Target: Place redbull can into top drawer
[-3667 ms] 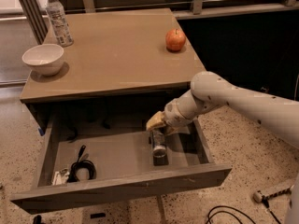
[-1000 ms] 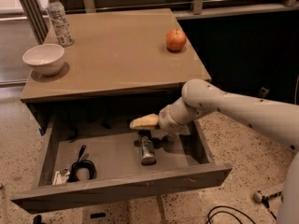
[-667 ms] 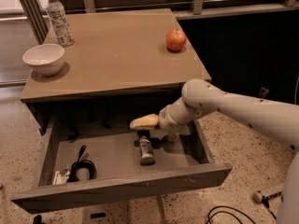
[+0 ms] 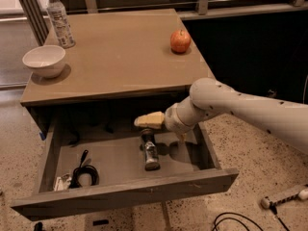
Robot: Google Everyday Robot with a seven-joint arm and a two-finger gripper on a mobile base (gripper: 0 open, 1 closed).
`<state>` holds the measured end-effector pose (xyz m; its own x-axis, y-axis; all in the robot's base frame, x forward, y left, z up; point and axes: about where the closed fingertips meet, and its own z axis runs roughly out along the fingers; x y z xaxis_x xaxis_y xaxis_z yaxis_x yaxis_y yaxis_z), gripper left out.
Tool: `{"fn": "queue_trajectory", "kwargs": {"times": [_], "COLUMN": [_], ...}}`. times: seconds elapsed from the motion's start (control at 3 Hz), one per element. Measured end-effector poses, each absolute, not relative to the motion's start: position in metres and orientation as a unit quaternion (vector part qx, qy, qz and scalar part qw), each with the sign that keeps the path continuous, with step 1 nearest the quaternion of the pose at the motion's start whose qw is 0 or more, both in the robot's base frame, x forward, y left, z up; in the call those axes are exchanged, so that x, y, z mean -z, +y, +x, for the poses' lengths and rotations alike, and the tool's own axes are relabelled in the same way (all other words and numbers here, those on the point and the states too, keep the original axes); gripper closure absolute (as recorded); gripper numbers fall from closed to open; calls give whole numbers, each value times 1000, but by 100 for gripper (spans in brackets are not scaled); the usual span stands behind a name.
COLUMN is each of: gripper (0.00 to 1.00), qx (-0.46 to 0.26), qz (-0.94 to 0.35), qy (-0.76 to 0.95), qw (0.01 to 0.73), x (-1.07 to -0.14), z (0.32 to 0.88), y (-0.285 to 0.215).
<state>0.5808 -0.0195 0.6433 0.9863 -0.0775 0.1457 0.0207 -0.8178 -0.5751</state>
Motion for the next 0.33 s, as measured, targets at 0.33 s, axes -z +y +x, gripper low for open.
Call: {"fn": "queue_trajectory", "kwargs": {"times": [0.33], "gripper": [0], "qx": [99], "qz": [-947], "qy": [25], "qw": [304], "x": [-653], "z": [587], "y": [-17]}}
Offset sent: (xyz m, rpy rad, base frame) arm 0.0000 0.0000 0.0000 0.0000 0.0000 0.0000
